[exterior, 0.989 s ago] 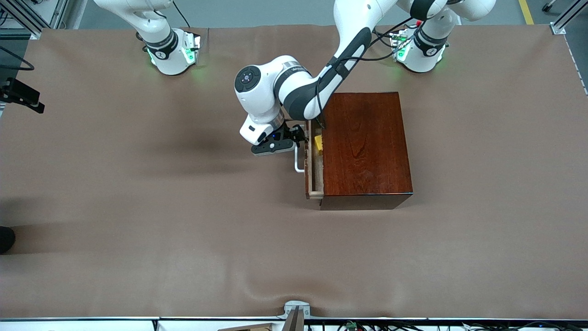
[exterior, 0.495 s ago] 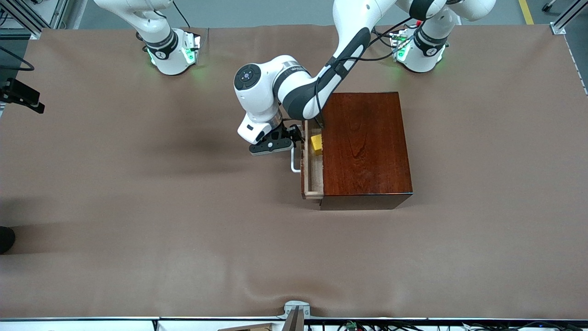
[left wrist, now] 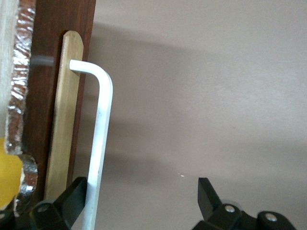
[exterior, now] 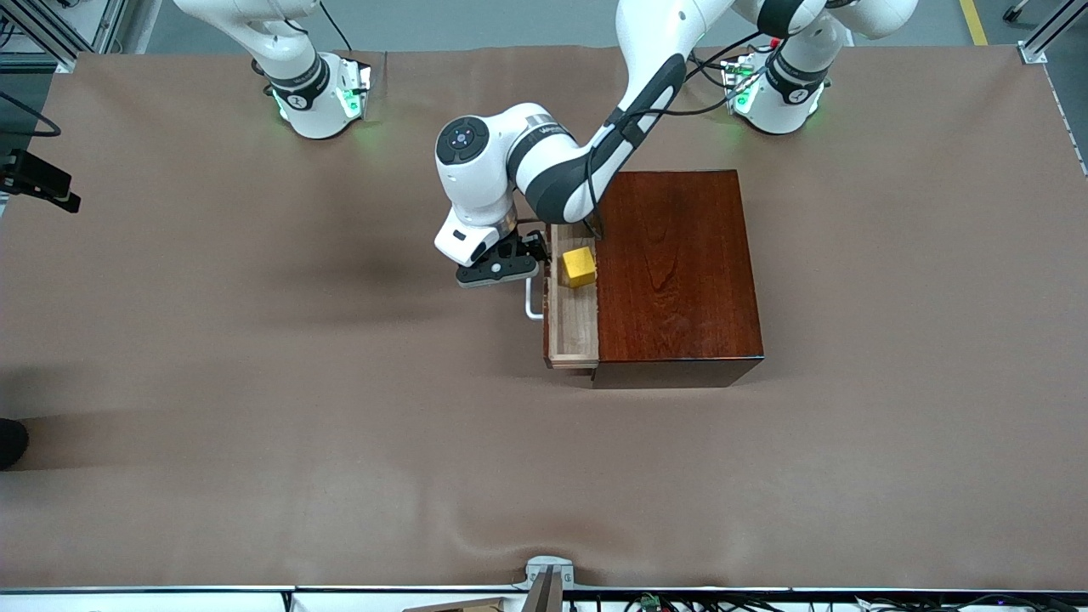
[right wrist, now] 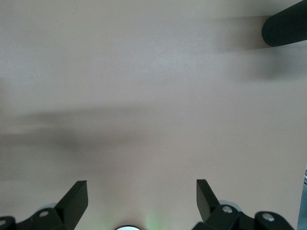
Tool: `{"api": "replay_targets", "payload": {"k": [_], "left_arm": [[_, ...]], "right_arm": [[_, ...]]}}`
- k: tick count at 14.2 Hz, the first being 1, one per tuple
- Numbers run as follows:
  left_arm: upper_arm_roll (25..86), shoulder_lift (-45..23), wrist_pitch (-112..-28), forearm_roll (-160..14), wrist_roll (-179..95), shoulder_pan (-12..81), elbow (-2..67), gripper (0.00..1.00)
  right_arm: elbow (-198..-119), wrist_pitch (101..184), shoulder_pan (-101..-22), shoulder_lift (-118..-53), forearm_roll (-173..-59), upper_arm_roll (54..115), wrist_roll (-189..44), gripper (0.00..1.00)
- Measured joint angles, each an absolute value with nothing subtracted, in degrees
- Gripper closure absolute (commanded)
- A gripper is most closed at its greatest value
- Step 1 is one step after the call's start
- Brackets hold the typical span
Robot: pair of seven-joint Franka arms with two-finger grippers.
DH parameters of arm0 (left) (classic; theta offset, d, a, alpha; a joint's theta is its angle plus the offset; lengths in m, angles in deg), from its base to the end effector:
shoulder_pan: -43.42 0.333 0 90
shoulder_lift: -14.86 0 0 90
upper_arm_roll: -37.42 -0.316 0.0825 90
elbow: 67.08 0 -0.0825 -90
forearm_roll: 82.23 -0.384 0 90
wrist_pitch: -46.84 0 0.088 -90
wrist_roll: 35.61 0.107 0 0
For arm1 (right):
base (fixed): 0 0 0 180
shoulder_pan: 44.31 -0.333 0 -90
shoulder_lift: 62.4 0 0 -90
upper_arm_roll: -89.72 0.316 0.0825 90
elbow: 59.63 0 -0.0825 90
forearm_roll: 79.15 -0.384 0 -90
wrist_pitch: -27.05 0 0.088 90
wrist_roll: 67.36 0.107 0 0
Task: Open drawer, take yellow block, close drawer
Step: 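Pull the drawer handle outward with the left gripper to open the drawer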
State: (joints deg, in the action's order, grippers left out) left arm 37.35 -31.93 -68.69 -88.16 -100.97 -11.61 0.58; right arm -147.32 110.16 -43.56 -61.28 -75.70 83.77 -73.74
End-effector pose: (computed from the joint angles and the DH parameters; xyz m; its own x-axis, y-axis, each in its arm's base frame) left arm 0.4415 -0.6195 0.3004 0.9864 0.1352 0.0933 0.1380 -0.9901 -0.0244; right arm 0.5315 -0.0701 0.6439 0.9977 -0.0126 -0.0663 -0.0092 -0.9987 0.0510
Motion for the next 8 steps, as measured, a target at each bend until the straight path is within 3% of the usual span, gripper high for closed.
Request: {"api": "replay_targets", "payload": {"k": [8], "left_arm": [[37.01, -32.12, -71.52, -86.10, -102.12, -10.88, 0.89, 0.00]], "right_arm": [[-147.19, 110.29, -43.56, -61.28, -75.70, 83.81, -73.74, 0.00]]}}
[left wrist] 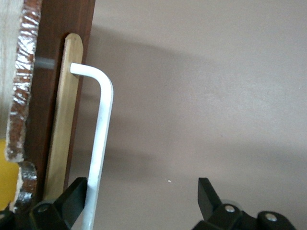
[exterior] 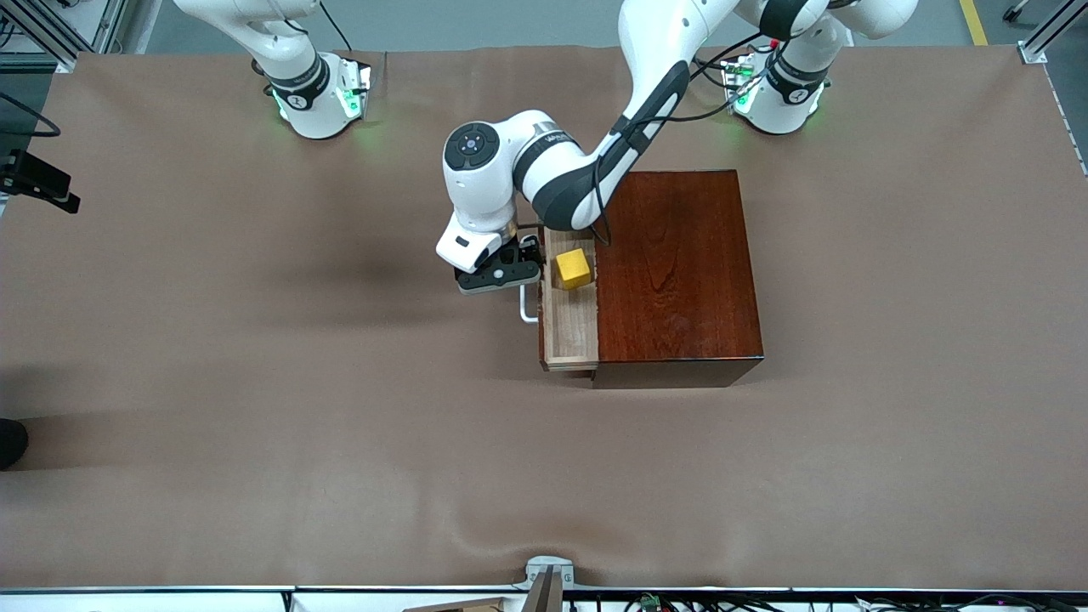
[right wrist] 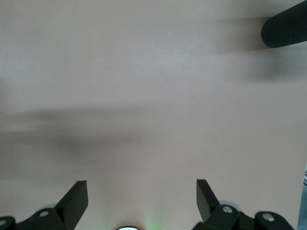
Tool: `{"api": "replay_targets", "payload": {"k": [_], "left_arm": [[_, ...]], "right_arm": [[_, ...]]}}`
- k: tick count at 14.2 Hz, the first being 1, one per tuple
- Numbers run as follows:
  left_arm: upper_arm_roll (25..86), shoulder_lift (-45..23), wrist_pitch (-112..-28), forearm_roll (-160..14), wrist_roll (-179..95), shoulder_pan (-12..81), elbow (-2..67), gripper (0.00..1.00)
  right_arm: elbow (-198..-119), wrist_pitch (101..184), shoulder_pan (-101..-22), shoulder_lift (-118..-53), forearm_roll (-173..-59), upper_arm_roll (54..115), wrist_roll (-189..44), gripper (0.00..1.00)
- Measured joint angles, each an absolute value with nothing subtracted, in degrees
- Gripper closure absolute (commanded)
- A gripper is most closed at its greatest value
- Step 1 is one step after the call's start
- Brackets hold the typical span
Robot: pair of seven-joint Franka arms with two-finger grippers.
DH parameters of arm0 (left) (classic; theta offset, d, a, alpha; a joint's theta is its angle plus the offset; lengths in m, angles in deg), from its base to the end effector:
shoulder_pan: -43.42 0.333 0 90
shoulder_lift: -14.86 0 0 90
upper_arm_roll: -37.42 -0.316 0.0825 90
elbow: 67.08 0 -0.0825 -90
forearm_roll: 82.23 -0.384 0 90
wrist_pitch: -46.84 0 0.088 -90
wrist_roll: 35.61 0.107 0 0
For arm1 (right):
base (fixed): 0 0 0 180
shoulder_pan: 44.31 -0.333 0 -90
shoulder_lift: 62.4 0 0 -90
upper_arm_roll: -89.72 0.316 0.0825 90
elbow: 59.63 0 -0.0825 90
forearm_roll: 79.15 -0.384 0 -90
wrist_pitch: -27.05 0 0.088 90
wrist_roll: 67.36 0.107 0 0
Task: Open drawer, take yellow block, close drawer
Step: 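Pull the drawer handle outward with the left gripper to open the drawer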
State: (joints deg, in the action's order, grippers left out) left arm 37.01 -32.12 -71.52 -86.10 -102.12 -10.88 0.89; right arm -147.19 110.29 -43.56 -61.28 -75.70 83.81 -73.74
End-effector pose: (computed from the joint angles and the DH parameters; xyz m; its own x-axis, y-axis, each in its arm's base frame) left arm 0.4522 -0.6165 0.2997 0.9788 0.1869 0.0842 0.1852 -0.9823 0.0270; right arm 0.5318 -0.0698 0.6451 0.9980 -0.0118 -0.0618 -0.0086 -0.9986 0.0515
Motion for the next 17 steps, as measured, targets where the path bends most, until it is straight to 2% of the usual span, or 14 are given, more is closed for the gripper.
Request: {"api": "replay_targets", "payload": {"k": [17], "left_arm": [[36.75, -32.12, -71.39, -84.26, -102.34, -10.53, 0.49, 0.00]], "right_arm": [[-147.19, 110.40, -43.56, -62.11, -75.70, 83.97, -73.74, 0.00]]}}
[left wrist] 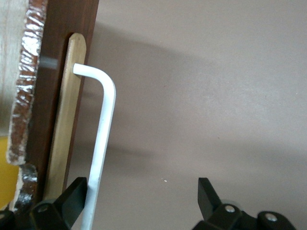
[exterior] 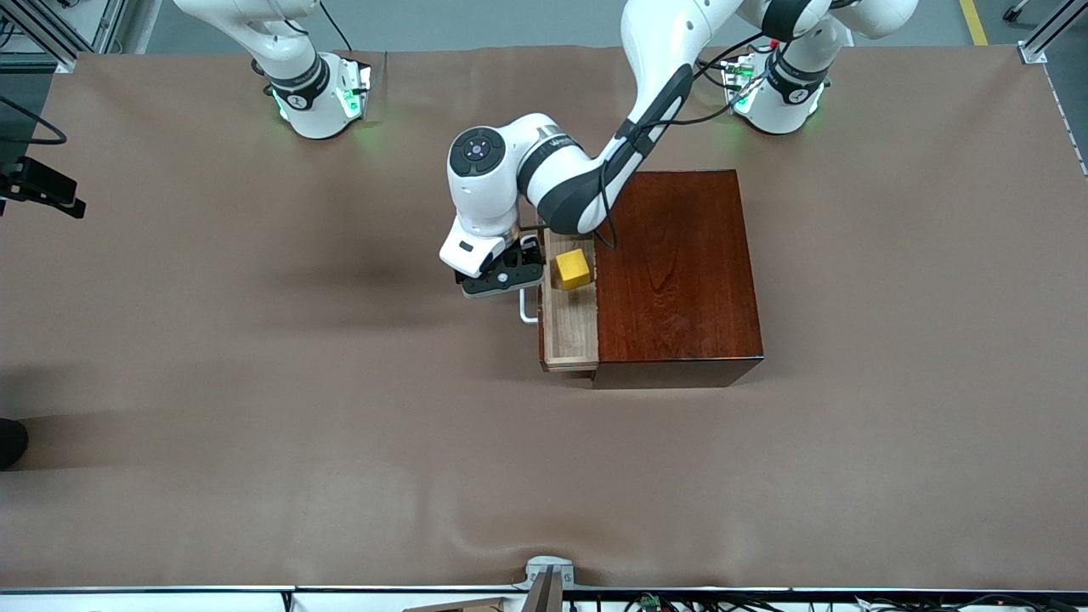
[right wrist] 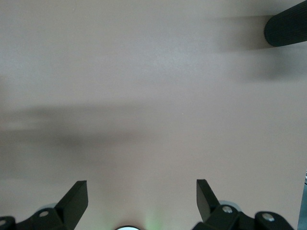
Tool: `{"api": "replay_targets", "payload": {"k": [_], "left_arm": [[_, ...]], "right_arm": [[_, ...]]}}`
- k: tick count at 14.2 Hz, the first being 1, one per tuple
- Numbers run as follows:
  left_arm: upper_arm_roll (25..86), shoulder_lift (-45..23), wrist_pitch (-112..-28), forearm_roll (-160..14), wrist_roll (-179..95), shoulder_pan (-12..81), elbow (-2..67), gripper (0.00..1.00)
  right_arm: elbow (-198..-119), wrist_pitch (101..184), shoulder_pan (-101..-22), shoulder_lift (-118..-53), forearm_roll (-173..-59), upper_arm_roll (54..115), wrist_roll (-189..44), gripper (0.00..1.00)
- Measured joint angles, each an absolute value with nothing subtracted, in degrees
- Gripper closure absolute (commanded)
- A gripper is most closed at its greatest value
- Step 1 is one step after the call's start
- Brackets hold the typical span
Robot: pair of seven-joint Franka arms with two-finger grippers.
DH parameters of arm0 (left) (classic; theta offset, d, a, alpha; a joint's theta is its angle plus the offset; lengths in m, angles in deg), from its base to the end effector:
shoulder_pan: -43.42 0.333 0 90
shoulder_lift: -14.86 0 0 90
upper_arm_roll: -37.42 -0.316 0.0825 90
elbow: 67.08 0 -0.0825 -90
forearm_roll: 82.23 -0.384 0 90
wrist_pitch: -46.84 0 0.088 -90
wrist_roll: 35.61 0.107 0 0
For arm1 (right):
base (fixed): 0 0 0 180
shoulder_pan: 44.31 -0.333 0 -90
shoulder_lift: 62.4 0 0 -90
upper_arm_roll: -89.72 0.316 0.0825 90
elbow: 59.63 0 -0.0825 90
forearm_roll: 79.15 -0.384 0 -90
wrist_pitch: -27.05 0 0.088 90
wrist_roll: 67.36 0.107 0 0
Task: Open drawer, take yellow block, close drawer
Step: 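Pull the drawer handle outward with the left gripper to open the drawer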
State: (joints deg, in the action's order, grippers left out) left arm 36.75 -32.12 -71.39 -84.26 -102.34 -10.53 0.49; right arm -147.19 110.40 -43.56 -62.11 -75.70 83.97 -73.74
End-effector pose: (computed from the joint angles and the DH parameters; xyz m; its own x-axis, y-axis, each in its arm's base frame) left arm 0.4572 -0.6141 0.3027 0.9748 0.2142 0.0627 0.2119 -0.9764 0.0425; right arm 0.5367 -0.0684 0.6375 0.9972 -0.0089 -0.0744 -0.0051 -0.9987 0.0517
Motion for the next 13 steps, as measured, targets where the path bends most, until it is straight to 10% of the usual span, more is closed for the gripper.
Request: {"api": "replay_targets", "payload": {"k": [13], "left_arm": [[37.04, -32.15, -71.77, -84.21, -100.88, -10.83, -1.01, 0.00]], "right_arm": [[-147.19, 110.40, -43.56, -62.11, -75.70, 83.95, -73.72, 0.00]]}}
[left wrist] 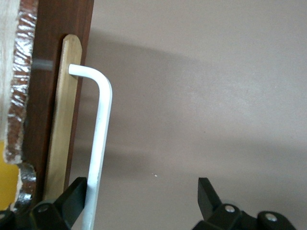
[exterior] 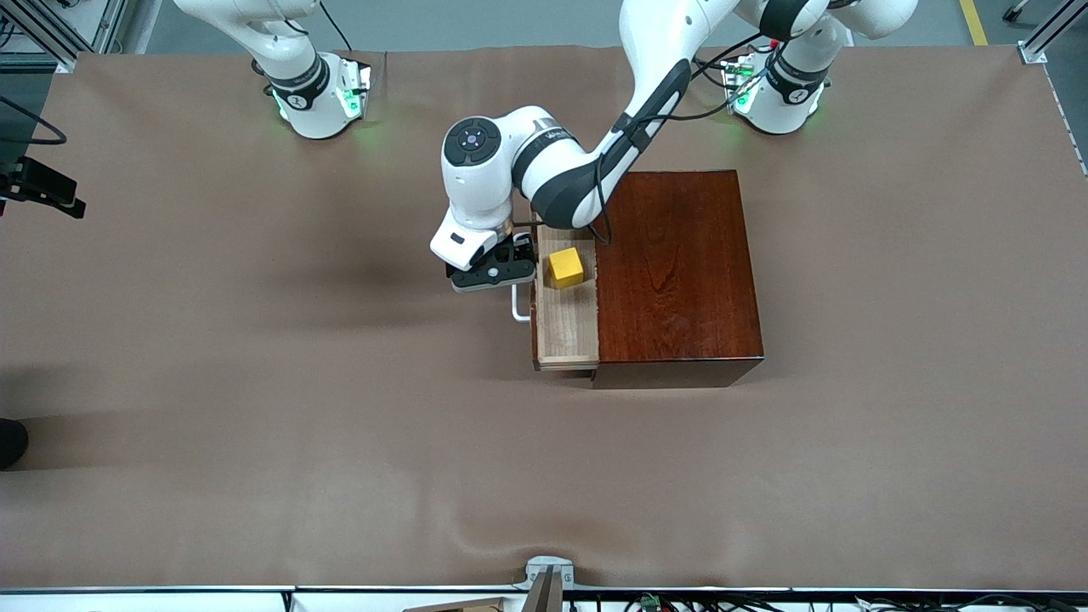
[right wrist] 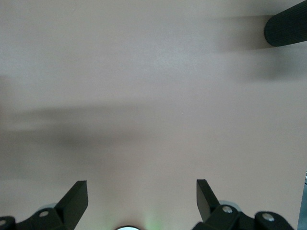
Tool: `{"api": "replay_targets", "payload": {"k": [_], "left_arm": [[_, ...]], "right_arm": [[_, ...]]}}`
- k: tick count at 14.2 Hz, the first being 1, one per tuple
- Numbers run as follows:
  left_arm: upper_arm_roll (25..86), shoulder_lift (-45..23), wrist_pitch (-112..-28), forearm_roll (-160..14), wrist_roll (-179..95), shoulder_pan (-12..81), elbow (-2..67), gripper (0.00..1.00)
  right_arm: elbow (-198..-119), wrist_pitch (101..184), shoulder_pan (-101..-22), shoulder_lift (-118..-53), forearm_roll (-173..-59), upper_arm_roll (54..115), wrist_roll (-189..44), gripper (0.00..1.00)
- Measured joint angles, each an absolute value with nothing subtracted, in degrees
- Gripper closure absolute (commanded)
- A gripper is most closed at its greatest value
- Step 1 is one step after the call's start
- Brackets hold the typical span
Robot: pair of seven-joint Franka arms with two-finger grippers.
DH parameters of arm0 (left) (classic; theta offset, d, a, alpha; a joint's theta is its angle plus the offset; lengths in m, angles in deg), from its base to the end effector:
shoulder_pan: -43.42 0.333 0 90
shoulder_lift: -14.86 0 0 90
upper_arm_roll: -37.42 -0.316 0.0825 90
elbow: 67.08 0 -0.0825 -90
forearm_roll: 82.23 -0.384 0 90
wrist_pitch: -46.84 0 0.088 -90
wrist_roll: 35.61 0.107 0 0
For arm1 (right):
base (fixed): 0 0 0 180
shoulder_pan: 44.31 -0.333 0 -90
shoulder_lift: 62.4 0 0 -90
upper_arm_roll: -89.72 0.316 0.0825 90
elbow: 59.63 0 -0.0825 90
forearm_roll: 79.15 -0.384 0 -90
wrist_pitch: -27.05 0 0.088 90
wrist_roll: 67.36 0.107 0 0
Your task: Open drawer, take yellow block, close drawer
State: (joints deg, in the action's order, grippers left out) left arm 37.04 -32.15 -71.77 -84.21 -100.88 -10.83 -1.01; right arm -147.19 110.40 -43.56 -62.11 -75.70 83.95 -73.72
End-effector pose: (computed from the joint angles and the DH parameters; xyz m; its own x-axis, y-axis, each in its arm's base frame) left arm 0.4548 -0.6225 0.3155 0.9804 0.1827 0.0734 0.1775 -0.9815 0.0719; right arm 0.5367 -0.0685 0.6375 0.9972 -0.0096 -0.0744 -0.0058 -0.9986 0.0517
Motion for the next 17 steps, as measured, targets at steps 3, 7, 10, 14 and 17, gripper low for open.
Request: {"api": "replay_targets", "payload": {"k": [3, 7, 10, 14, 17], "left_arm": [[36.79, -32.15, -71.67, -84.21, -100.86, -10.77, -1.53, 0.00], [37.10, -31.95, -70.82, -84.20, -100.84, -10.93, -3.87, 0.00], [37.02, -29.62, -66.90, -84.13, -100.84, -10.97, -5.66, 0.00], [35.87, -18.47, -57.31, -84.13, -99.92, -8.59, -6.69, 0.00], [35.43, -10.33, -46.44, -84.27, -97.01, -2.85, -6.13, 0.00]], "right_arm": [[-147.19, 110.40, -43.56, -62.11, -75.70, 83.94, -73.72, 0.00], [-147.19, 110.38, -43.56, -62.11, -75.69, 83.94, -73.72, 0.00], [-147.19, 110.37, -43.56, -62.11, -75.69, 83.94, -73.72, 0.00], [-147.18, 110.39, -43.57, -62.34, -75.00, 84.00, -73.73, 0.00], [-147.18, 110.44, -43.93, -63.10, -73.29, 84.40, -73.79, 0.00]]}}
